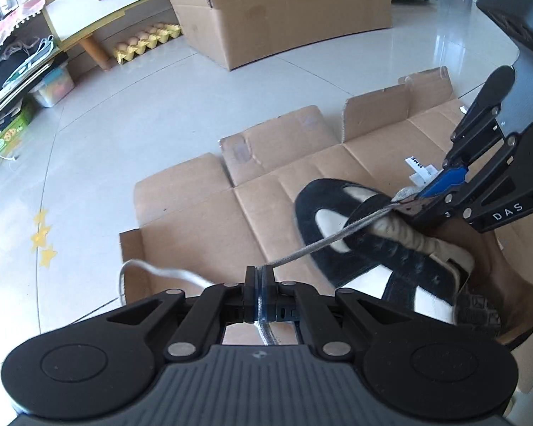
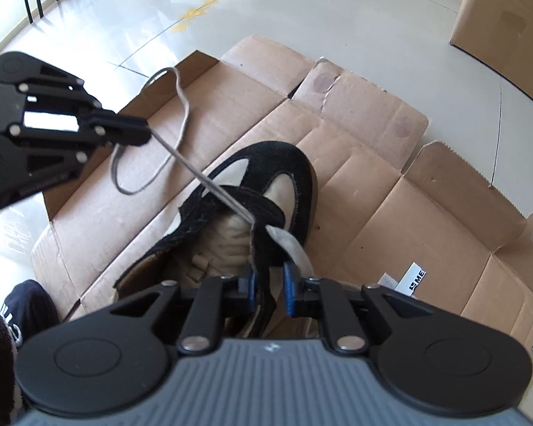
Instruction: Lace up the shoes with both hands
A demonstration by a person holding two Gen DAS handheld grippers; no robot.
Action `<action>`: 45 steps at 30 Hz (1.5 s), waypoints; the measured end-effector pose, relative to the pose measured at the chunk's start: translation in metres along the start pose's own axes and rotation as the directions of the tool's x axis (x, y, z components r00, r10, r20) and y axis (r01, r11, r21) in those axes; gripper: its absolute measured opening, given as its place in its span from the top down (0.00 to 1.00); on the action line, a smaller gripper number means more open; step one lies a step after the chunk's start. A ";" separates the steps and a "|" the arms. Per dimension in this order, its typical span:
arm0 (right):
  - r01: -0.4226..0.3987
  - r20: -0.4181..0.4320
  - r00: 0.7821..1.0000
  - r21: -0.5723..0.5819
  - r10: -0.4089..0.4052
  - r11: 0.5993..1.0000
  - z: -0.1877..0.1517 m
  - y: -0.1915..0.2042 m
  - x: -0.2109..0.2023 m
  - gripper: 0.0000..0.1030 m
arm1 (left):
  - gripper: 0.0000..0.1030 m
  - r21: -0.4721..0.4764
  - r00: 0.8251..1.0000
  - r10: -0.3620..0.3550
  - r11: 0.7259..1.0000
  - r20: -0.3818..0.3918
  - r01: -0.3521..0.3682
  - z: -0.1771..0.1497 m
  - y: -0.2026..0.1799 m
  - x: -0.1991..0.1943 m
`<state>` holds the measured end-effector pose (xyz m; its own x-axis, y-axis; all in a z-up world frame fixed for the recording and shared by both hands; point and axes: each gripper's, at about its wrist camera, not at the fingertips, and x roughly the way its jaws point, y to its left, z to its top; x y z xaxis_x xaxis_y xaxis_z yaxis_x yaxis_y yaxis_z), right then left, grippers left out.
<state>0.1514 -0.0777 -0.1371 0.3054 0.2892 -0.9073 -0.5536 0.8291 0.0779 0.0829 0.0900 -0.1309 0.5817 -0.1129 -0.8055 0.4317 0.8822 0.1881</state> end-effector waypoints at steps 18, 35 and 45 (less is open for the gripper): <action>0.002 -0.010 1.000 0.006 -0.002 1.000 -0.001 -0.001 0.003 0.85 | 0.99 -0.053 0.989 0.110 0.992 -0.094 -0.115 -0.015 0.026 -0.009; -0.036 0.052 0.998 0.057 0.033 0.998 -0.014 -0.046 -0.049 0.56 | 0.54 -0.164 0.980 -0.130 0.981 -0.152 0.104 -0.001 0.014 -0.024; 0.070 -0.069 0.995 0.032 -0.068 0.997 -0.045 -0.075 -0.004 0.67 | 0.48 -0.155 0.898 -0.384 0.921 -0.214 0.357 0.026 -0.043 -0.027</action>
<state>0.1568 -0.1629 -0.1578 0.2880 0.1984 -0.9368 -0.5056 0.8624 0.0273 0.0665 0.0431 -0.1032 0.2094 -0.3427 -0.9158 0.4989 0.8430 -0.2014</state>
